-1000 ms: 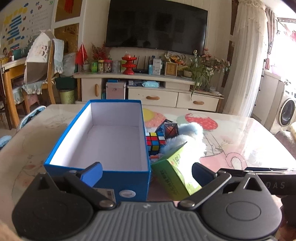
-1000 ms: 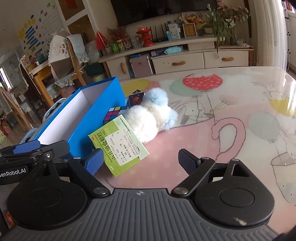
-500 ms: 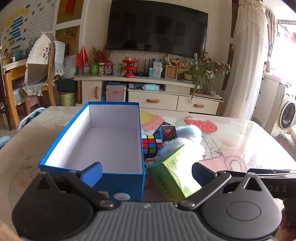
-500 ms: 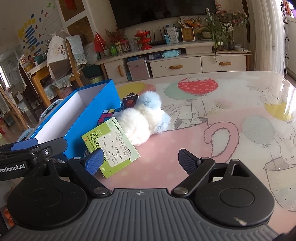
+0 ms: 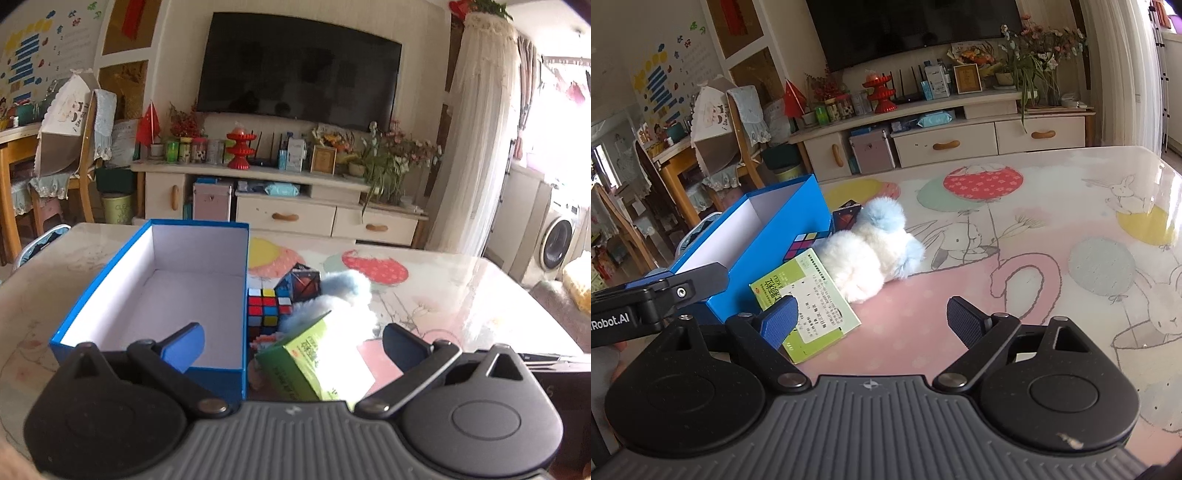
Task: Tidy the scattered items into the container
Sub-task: 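Lower the left tool's open fingers around the green medicine box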
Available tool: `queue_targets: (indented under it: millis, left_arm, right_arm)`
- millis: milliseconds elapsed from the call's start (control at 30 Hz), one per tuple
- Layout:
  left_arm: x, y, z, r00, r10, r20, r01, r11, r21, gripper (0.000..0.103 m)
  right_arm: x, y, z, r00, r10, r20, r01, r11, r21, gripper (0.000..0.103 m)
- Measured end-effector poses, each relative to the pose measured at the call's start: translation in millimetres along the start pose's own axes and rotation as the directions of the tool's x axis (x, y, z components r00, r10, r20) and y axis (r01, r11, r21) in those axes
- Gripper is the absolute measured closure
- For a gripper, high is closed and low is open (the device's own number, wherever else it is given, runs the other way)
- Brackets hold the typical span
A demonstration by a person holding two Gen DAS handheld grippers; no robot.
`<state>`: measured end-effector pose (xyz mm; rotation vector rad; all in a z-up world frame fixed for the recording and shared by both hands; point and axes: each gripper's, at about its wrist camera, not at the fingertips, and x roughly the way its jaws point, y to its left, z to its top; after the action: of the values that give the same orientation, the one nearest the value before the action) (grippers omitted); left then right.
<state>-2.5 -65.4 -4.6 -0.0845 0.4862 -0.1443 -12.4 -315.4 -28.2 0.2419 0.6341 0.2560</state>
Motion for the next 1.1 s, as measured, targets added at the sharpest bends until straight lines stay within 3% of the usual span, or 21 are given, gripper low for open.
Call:
queue_targets:
  millis: [133, 500, 1100]
  left_arm:
    - [0.1, -6.9, -3.6, 1.000, 0.000, 0.021, -0.001, 0.999, 0.037, 0.000]
    - [-8.9, -11.2, -9.2, 0.989, -0.126, 0.075, 0.121, 0.991, 0.062, 0.000]
    - [-4.7, -18.7, -8.1, 0.991, -0.112, 0.067, 0.111, 0.994, 0.019, 0.000]
  right_arm:
    - [2.2, -7.9, 0.6, 1.000, -0.003, 0.004, 0.003, 1.000, 0.000, 0.000]
    - [5.1, -27.2, -9.1, 0.999, 0.033, 0.033, -0.033, 0.999, 0.002, 0.000]
    - [6.1, -31.8, -11.4, 0.998, 0.058, 0.033, -0.058, 0.998, 0.010, 0.000]
